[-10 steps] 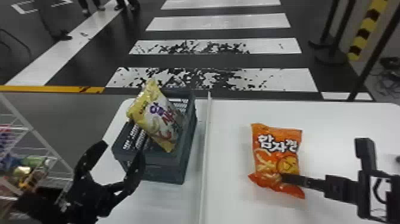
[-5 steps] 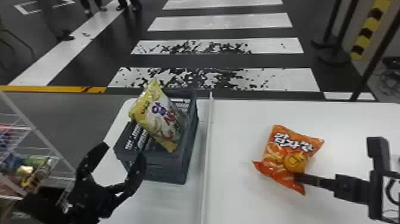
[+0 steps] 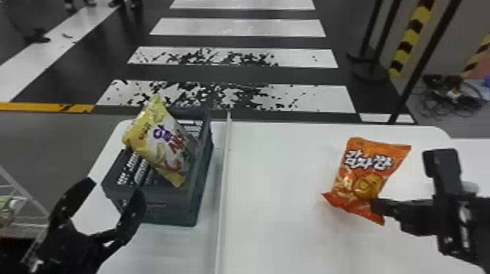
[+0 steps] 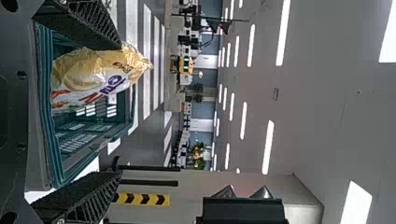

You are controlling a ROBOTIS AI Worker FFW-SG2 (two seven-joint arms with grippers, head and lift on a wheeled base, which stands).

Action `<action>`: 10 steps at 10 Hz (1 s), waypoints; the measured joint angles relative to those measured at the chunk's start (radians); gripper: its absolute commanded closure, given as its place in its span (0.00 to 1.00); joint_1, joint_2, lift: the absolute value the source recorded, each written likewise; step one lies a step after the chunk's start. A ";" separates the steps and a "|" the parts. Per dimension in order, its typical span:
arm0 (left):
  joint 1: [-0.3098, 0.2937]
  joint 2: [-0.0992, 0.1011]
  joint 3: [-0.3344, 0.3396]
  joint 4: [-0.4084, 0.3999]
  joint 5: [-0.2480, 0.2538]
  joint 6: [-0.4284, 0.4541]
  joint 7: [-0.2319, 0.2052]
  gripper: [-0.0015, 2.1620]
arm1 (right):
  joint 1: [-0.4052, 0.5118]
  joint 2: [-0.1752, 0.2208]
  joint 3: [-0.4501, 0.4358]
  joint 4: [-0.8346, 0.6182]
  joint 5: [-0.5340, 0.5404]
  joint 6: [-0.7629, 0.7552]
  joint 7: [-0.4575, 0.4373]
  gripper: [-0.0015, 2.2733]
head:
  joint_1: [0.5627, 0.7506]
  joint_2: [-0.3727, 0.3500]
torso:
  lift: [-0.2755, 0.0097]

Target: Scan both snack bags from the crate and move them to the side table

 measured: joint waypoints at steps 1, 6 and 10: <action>-0.003 0.000 -0.002 0.002 0.000 0.001 0.000 0.01 | 0.013 -0.007 0.077 -0.068 0.119 0.036 -0.033 0.98 | 0.70 0.52 | 0.62; -0.005 0.000 -0.002 0.011 0.001 0.002 0.000 0.01 | -0.014 -0.037 0.572 -0.118 0.778 0.192 -0.203 0.98 | 0.70 0.53 | 0.62; -0.009 0.000 -0.002 0.021 0.002 0.002 0.000 0.01 | -0.068 -0.055 0.938 0.167 1.180 0.220 -0.257 0.98 | 0.70 0.60 | 0.62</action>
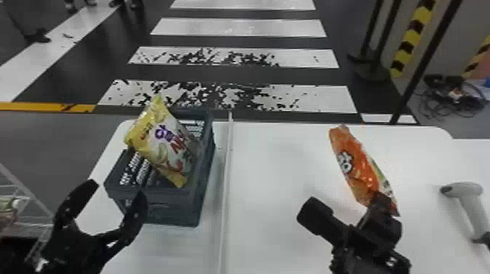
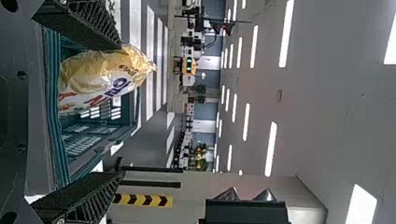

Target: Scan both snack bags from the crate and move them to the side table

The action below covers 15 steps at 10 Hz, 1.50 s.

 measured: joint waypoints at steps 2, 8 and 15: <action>-0.001 0.000 0.000 0.004 0.000 0.000 0.000 0.01 | -0.025 0.000 0.108 0.141 0.079 -0.021 0.024 0.98 | 0.70 0.64 | 0.62; -0.003 0.000 0.000 0.007 0.000 0.000 0.000 0.01 | -0.004 -0.017 0.132 0.029 -0.077 -0.096 0.199 0.01 | 0.70 0.78 | 0.62; -0.007 0.000 -0.009 0.010 0.000 0.000 0.000 0.01 | 0.156 -0.018 -0.401 -0.438 -0.592 -0.156 0.260 0.04 | 0.70 0.71 | 0.62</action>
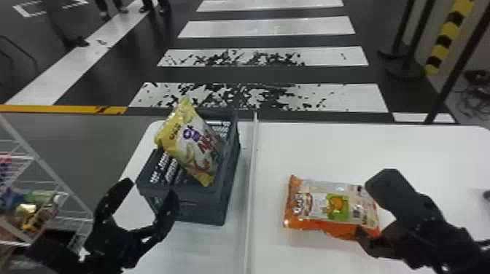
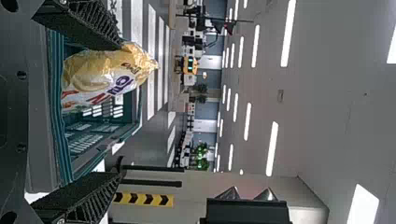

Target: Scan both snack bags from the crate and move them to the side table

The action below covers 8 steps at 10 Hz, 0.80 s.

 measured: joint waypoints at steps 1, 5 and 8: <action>0.000 0.001 -0.001 0.000 0.000 0.000 0.000 0.01 | 0.025 0.017 -0.094 -0.023 -0.164 -0.061 -0.002 0.04 | 0.70 0.74 | 0.62; -0.001 0.004 -0.004 0.002 -0.001 0.000 0.000 0.01 | 0.112 0.099 -0.294 -0.014 -0.568 -0.250 0.032 0.61 | 0.70 0.84 | 0.62; -0.004 0.004 -0.007 0.007 -0.001 0.000 -0.001 0.01 | 0.139 0.112 -0.287 0.007 -0.579 -0.359 0.086 0.94 | 0.70 0.88 | 0.62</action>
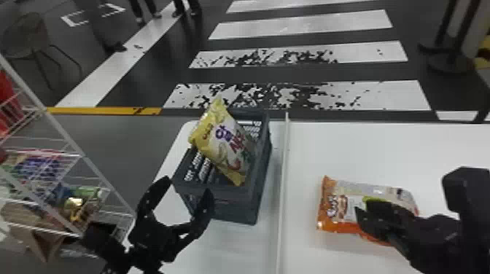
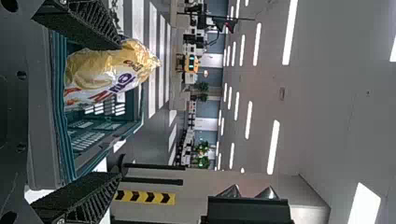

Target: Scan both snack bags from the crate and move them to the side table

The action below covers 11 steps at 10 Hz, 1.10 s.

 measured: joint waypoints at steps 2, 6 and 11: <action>-0.001 0.000 -0.001 0.004 0.000 0.000 -0.001 0.01 | 0.007 -0.001 0.058 0.029 0.047 -0.039 0.034 0.94 | 0.70 0.93 | 0.62; -0.003 -0.003 0.000 0.014 0.000 0.000 -0.001 0.01 | -0.040 -0.002 0.221 0.190 0.139 -0.122 0.051 0.94 | 0.70 1.00 | 0.62; -0.004 -0.005 0.001 0.021 0.000 0.000 -0.001 0.01 | -0.211 0.029 0.287 0.432 0.158 -0.160 0.047 0.94 | 0.70 1.00 | 0.62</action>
